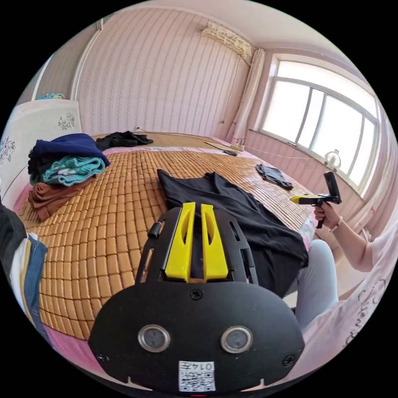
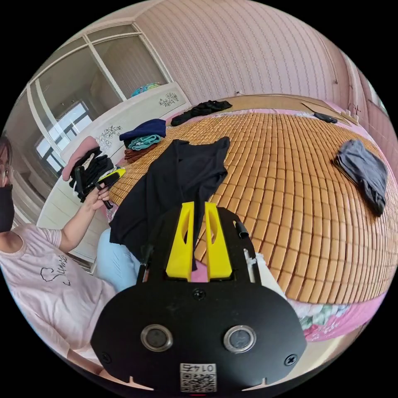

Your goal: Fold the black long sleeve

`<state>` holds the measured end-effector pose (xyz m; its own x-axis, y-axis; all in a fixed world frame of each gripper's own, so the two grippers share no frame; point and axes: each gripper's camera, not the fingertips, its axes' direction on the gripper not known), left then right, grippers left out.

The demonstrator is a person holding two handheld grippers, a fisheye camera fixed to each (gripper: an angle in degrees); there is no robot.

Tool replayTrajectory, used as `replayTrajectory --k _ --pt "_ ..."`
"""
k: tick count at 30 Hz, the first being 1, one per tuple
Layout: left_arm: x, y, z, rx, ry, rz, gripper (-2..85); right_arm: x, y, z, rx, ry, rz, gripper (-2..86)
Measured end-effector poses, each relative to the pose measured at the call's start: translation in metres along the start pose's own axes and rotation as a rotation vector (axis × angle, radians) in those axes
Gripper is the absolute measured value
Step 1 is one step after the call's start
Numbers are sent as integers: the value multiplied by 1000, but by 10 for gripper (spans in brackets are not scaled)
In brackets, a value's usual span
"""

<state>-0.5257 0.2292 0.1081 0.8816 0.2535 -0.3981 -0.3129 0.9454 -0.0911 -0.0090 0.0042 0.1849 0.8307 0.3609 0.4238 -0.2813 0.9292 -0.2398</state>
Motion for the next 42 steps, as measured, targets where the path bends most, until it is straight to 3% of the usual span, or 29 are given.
replayTrajectory --k 8,13,15,18,23,33,38,42 --pt "-140 -108 137 -121 79 -369 111 23 -183 110 -69 16 -81 85" --pt "-164 -134 205 -168 54 -407 135 48 -244 184 -183 79 22 128" --pt "-169 -139 228 -235 56 -405 122 51 -254 197 -202 125 40 102" --pt "-174 -143 251 -317 66 -364 22 60 -258 213 -272 85 51 19" --pt "-158 -173 228 -199 -25 -222 -8 61 -252 169 -145 52 34 4" --pt "-114 -245 174 45 -27 -151 -10 9 -293 32 82 232 -82 1" --pt "-107 -202 128 21 67 -100 -9 -18 -251 -6 118 138 -135 1" --pt "-89 -128 78 -3 157 -4 -9 -56 -147 -46 151 15 -236 1"
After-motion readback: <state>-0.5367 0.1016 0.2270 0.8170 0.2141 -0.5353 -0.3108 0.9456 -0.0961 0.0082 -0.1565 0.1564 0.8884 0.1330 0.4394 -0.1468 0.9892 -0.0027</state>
